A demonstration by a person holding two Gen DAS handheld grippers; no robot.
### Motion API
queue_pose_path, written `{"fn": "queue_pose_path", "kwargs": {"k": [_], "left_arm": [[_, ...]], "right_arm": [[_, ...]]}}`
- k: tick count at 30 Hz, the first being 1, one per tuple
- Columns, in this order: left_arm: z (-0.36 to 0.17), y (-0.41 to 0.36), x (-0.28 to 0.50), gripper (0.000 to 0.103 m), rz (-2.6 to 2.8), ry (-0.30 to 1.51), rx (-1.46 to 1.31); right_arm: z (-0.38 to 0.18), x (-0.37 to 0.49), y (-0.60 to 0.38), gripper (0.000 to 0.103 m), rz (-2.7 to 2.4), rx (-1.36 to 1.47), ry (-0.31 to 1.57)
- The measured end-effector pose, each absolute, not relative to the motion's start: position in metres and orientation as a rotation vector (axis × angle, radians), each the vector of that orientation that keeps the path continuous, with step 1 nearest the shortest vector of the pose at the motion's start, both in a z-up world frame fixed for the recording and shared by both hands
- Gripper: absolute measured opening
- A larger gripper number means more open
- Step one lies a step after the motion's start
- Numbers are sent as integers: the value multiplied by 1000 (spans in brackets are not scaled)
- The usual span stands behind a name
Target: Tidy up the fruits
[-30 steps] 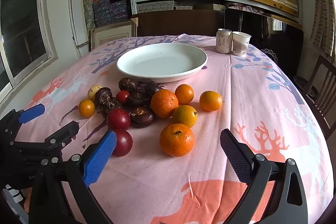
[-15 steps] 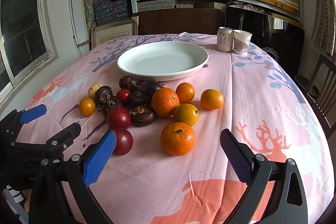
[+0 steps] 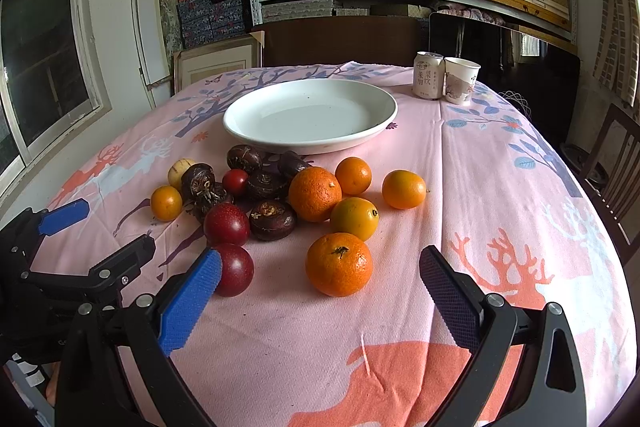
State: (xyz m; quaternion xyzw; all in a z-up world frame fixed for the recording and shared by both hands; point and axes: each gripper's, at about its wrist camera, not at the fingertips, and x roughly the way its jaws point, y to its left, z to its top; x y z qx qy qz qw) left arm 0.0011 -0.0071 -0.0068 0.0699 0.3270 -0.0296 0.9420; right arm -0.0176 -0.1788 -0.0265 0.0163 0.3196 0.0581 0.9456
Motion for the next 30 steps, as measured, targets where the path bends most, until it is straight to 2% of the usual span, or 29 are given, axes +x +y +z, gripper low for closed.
{"fn": "queue_pose_path", "kwargs": {"k": [30], "left_arm": [[-10, -10, 1, 99, -61, 672, 145]], "right_arm": [[-27, -16, -178, 100, 120, 32, 654]]}}
